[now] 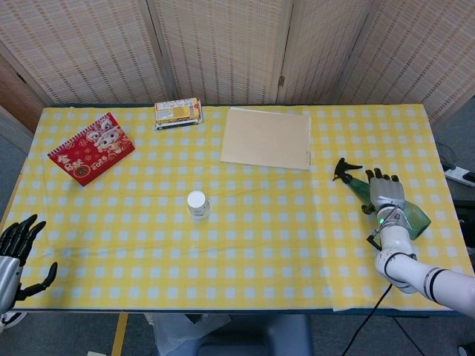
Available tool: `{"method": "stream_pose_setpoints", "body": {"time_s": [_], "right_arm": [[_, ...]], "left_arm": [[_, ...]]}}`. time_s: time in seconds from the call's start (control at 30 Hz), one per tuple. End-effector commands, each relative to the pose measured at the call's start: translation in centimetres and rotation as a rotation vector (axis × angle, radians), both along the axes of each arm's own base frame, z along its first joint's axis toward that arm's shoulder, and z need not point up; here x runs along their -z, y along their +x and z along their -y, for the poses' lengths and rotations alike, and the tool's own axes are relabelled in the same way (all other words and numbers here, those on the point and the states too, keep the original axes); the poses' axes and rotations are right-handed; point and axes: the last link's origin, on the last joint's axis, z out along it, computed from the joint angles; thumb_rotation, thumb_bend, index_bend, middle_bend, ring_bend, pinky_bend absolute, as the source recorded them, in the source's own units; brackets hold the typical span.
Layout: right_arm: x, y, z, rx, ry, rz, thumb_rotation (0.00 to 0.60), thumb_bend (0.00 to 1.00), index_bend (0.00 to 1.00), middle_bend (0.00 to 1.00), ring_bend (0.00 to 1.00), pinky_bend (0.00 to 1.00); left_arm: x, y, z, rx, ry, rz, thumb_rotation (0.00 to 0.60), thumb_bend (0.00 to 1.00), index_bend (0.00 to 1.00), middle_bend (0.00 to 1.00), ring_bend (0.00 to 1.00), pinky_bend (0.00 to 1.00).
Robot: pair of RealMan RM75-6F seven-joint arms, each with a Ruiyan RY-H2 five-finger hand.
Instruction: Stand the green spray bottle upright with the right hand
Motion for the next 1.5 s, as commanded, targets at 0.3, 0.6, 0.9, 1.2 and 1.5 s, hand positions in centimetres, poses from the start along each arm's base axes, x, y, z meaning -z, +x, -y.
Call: {"method": "stream_pose_setpoints", "body": {"time_s": [0.3,0.6,0.9,1.2,1.5], "right_arm": [[0.5,-1.3,0.3,0.035,0.014,0.0,0.6,0.38,0.0,0.03,0.1,0.0],[1.4,-2.1,0.6,0.04,0.017,0.024,0.6,0.38,0.0,0.05,0.12,0.0],[2.2,-2.3,0.7,0.039,0.026,0.035,0.6,0.38,0.03,0.09,0.17,0.03],[2.0,-2.3,1.0,0.03,-0.003,0.041,0.6,0.38,0.16,0.22,0.28,0.22],[1.1,-2.2,0.9,0.013,-0.035,0.067,0.6,0.38,0.39,0.39,0.43,0.47]], "left_arm": [[0.0,0.0,0.0,0.002,0.007,0.0,0.33,0.49,0.0,0.0,0.0,0.0],[0.0,-0.1,-0.1,0.001,0.004,0.0,0.329,0.49,0.0,0.0,0.0,0.0],[-0.1,-0.1,0.0,0.003,0.006,0.001,0.331,0.49,0.0,0.0,0.0,0.0],[-0.2,0.0,0.0,0.004,0.007,0.003,0.329,0.49,0.0,0.0,0.0,0.0],[-0.1,0.0,0.1,0.006,0.008,0.001,0.329,0.49,0.0,0.0,0.0,0.0]]}}
